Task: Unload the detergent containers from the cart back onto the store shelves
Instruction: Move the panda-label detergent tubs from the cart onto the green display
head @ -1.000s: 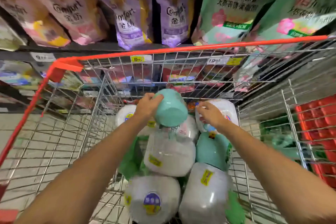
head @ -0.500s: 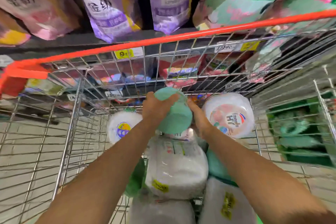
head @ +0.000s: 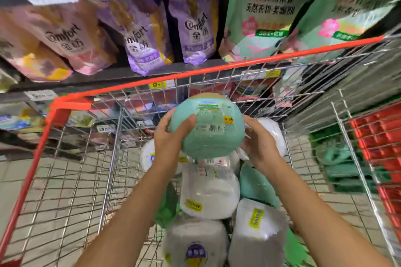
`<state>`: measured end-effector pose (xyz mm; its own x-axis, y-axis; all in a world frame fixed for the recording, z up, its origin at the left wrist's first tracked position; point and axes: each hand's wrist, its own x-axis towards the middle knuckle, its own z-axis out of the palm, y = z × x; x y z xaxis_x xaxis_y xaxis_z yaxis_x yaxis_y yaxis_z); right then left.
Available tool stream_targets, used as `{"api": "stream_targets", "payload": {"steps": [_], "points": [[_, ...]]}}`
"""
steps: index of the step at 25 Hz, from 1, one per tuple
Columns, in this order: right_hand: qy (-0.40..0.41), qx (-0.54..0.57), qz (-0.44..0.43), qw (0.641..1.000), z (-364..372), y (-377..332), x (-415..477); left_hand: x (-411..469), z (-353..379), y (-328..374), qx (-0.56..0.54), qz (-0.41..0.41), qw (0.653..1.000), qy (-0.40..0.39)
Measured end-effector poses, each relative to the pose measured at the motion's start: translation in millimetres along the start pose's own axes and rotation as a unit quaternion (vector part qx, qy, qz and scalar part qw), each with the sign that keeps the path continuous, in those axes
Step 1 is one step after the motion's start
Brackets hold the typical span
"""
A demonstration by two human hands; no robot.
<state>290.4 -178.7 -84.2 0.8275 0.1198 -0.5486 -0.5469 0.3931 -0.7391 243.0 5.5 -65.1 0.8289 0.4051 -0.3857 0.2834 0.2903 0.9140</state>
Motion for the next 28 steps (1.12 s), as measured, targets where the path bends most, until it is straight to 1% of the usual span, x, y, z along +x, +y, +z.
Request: {"api": "stream_targets", "payload": {"steps": [3, 5, 7, 8, 9, 10, 11, 12, 13, 15, 17, 18, 20, 21, 25, 26, 28], "points": [[-0.084, 0.094, 0.039, 0.991, 15.1, -5.7, -43.8, -37.7, -5.0, 20.2, -0.049, 0.035, 0.998, -0.032], [-0.107, 0.129, 0.034, 0.985, 22.1, -8.1, -69.2, -58.2, -10.2, 26.5, -0.069, 0.046, 0.995, -0.056], [-0.106, 0.138, 0.021, 0.984, 25.0, -9.3, -84.8, -74.0, -13.7, 32.1, -0.062, 0.044, 0.994, -0.078], [-0.092, 0.144, 0.006, 0.985, 25.5, -10.1, -91.0, -81.2, -12.8, 36.2, -0.045, 0.041, 0.995, -0.081], [-0.081, 0.154, -0.014, 0.985, 25.7, -11.3, -96.5, -87.1, -12.1, 40.4, -0.021, 0.043, 0.996, -0.069], [-0.072, 0.161, -0.039, 0.984, 26.9, -14.8, -102.5, -92.5, -11.2, 45.0, 0.002, 0.055, 0.998, -0.039], [-0.063, 0.154, -0.069, 0.984, 27.0, -18.6, -107.8, -97.5, -11.0, 49.9, 0.009, 0.067, 0.998, -0.004], [-0.048, 0.129, -0.099, 0.986, 28.6, -22.5, -113.0, -102.2, -9.7, 55.3, 0.008, 0.078, 0.997, 0.014], [-0.031, 0.085, -0.135, 0.987, 31.2, -25.1, -118.9, -108.4, -6.6, 60.2, 0.02, 0.091, 0.996, 0.001], [-0.004, -0.014, -0.212, 0.977, 39.5, -25.4, -131.0, -121.3, 4.8, 63.5, 0.096, 0.096, 0.989, -0.053], [-0.031, -0.073, -0.266, 0.961, 48.4, -21.2, -144.0, -129.4, 14.6, 62.3, 0.146, 0.09, 0.984, -0.052], [-0.055, -0.086, -0.274, 0.956, 51.5, -20.0, -148.8, -131.5, 15.9, 64.2, 0.138, 0.093, 0.985, -0.044], [-0.1, -0.1, -0.267, 0.953, 49.4, -20.6, -152.4, -130.5, 9.9, 66.7, 0.065, 0.095, 0.992, -0.051], [-0.11, -0.11, -0.264, 0.952, 44.8, -23.4, -153.3, -129.2, 4.2, 66.4, 0.028, 0.089, 0.994, -0.058], [-0.109, -0.158, -0.266, 0.945, 27.0, -37.0, -150.0, -130.4, -11.2, 61.8, -0.086, 0.016, 0.989, -0.116], [-0.117, -0.171, -0.255, 0.945, 22.9, -39.5, -146.7, -130.7, -13.0, 59.5, -0.117, -0.004, 0.984, -0.133], [-0.133, -0.153, -0.192, 0.96, 16.1, -43.2, -138.8, -129.6, -17.1, 55.3, -0.181, -0.035, 0.968, -0.168]]}}
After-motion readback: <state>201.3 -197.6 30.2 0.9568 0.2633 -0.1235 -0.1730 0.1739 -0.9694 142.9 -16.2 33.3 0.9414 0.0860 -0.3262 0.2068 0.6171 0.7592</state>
